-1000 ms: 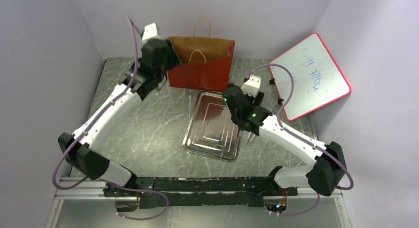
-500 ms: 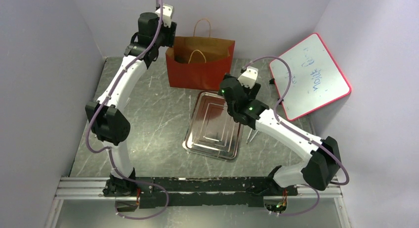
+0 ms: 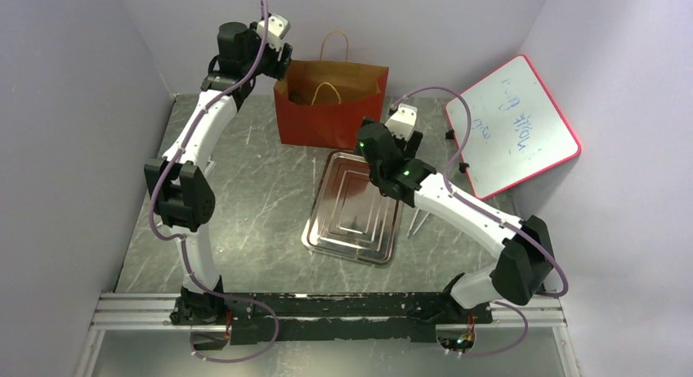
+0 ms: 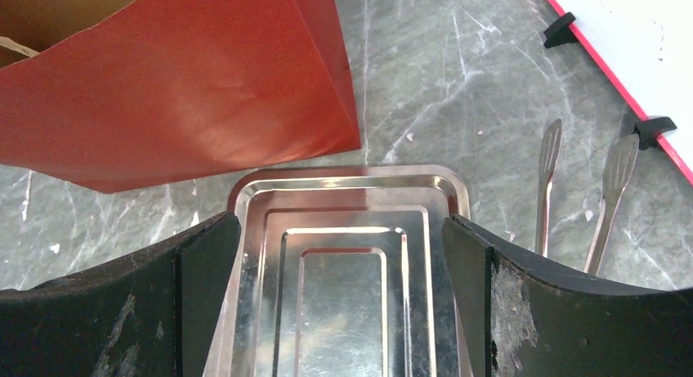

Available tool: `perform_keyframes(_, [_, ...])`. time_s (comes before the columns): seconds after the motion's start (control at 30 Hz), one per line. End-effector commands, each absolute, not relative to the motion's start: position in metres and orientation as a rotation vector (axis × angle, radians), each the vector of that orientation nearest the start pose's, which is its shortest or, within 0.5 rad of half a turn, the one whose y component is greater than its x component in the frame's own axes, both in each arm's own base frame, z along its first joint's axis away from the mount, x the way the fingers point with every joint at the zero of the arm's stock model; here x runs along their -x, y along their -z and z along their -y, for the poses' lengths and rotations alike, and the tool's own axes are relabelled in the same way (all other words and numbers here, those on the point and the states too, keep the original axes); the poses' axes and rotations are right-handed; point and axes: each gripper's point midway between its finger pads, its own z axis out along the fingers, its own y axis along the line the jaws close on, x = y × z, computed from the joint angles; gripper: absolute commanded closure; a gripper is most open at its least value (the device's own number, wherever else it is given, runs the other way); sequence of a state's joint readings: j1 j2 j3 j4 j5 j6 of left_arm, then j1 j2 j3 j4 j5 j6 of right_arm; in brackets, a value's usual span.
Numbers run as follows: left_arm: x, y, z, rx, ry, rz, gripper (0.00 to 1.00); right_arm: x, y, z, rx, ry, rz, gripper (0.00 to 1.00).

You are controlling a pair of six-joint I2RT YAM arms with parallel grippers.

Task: Take the fake bread out of the paper bag
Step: Adjust the paper bag at the center of the board.

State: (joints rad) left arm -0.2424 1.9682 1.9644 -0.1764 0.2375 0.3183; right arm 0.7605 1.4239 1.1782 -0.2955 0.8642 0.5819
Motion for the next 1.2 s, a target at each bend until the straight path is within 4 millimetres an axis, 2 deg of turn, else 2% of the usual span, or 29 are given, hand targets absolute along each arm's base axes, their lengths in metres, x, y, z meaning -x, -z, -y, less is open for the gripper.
perform_keyframes(0.0, [-0.59, -0.324, 0.176, -0.725, 0.219, -1.564, 0.31, -0.371, -0.256, -0.189, -0.316, -0.018, -1.851, 0.0])
perform_keyframes(0.17, [-0.59, -0.313, 0.185, -0.776, 0.321, -1.556, 0.3, -0.372, -0.261, -0.193, -0.303, -0.037, -1.845, 0.0])
perform_keyframes(0.33, [-0.587, -0.315, 0.197, -0.821, 0.384, -1.513, 0.3, -0.375, -0.255, -0.198, -0.285, -0.034, -1.857, 0.0])
perform_keyframes(0.77, [-0.609, -0.314, 0.198, -0.844, 0.312, -1.461, 0.29, -0.38, -0.256, -0.204, -0.252, -0.037, -1.86, 0.0])
perform_keyframes(0.87, [-0.615, -0.309, 0.204, -0.861, 0.304, -1.453, 0.29, -0.382, -0.255, -0.207, -0.24, -0.033, -1.865, 0.0])
perform_keyframes(1.1, [-0.621, -0.285, 0.225, -0.9, 0.365, -1.465, 0.29, -0.385, -0.255, -0.211, -0.217, -0.032, -1.87, 0.0])
perform_keyframes(1.17, [-0.623, -0.281, 0.229, -0.902, 0.383, -1.462, 0.32, -0.385, -0.254, -0.211, -0.212, -0.032, -1.87, 0.0])
